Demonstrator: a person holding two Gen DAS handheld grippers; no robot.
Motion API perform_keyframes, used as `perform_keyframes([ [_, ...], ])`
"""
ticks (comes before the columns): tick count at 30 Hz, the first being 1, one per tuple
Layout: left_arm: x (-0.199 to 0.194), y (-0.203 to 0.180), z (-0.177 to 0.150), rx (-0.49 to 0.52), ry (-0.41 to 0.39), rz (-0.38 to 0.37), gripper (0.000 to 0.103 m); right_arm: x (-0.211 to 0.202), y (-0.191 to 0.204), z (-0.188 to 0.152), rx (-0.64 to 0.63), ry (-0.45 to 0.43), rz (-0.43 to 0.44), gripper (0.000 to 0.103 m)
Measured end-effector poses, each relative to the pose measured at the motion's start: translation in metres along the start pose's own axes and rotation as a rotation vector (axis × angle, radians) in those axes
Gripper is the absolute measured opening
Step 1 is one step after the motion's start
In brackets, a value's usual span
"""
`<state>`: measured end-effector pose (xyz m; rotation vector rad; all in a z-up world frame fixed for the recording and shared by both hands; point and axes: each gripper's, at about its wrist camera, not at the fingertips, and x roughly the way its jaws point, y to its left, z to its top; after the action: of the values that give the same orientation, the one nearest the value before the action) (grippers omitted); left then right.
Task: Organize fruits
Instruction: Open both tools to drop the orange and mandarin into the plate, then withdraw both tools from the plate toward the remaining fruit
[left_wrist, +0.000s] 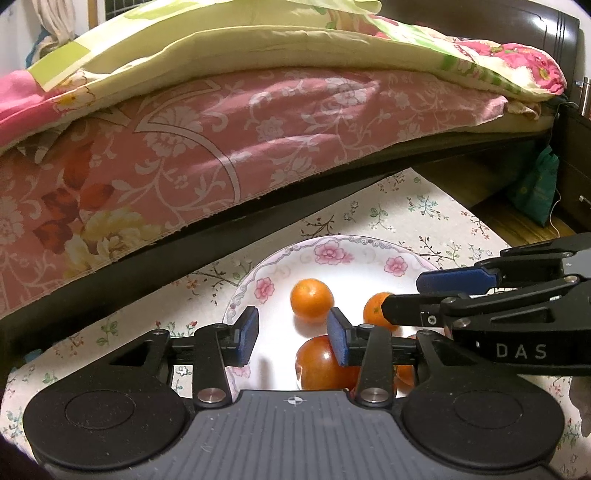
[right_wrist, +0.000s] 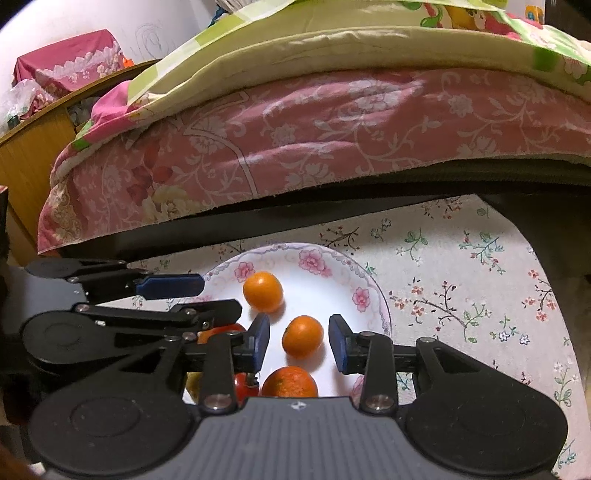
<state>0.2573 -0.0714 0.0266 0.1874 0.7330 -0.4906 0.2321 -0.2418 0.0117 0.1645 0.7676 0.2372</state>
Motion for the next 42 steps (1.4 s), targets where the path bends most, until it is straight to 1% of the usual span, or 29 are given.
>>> perform_keyframes([
  [8, -0.017, 0.000, -0.002, -0.002, -0.013, 0.008, 0.052, -0.008, 0.007, 0.000, -0.010, -0.002, -0.006, 0.035],
  [11, -0.026, 0.000, -0.004, 0.000, -0.019, 0.006, 0.057, -0.015, 0.013, -0.001, -0.030, -0.009, -0.014, 0.036],
  [12, -0.029, 0.000, -0.006, 0.002, -0.020, 0.006, 0.059, -0.017, 0.015, -0.002, -0.036, -0.012, -0.018, 0.036],
  [16, -0.043, 0.003, -0.015, 0.013, -0.020, 0.015, 0.059, -0.028, 0.024, -0.005, -0.044, -0.020, -0.008, 0.036],
  [21, -0.056, 0.012, -0.032, -0.010, 0.002, 0.016, 0.059, -0.042, 0.041, -0.014, -0.058, -0.021, 0.010, 0.036],
  [27, -0.066, 0.021, -0.056, -0.022, 0.045, 0.015, 0.059, -0.054, 0.063, -0.035, -0.092, 0.007, 0.021, 0.036],
  [33, -0.075, 0.022, -0.070, -0.003, 0.085, -0.015, 0.059, -0.067, 0.071, -0.064, -0.063, 0.055, 0.031, 0.036],
  [35, -0.077, 0.023, -0.075, 0.006, 0.091, -0.014, 0.059, -0.070, 0.075, -0.072, -0.057, 0.072, 0.035, 0.036],
  [42, -0.074, 0.031, -0.089, 0.007, 0.117, -0.019, 0.060, -0.058, 0.088, -0.090, -0.062, 0.127, 0.052, 0.036],
])
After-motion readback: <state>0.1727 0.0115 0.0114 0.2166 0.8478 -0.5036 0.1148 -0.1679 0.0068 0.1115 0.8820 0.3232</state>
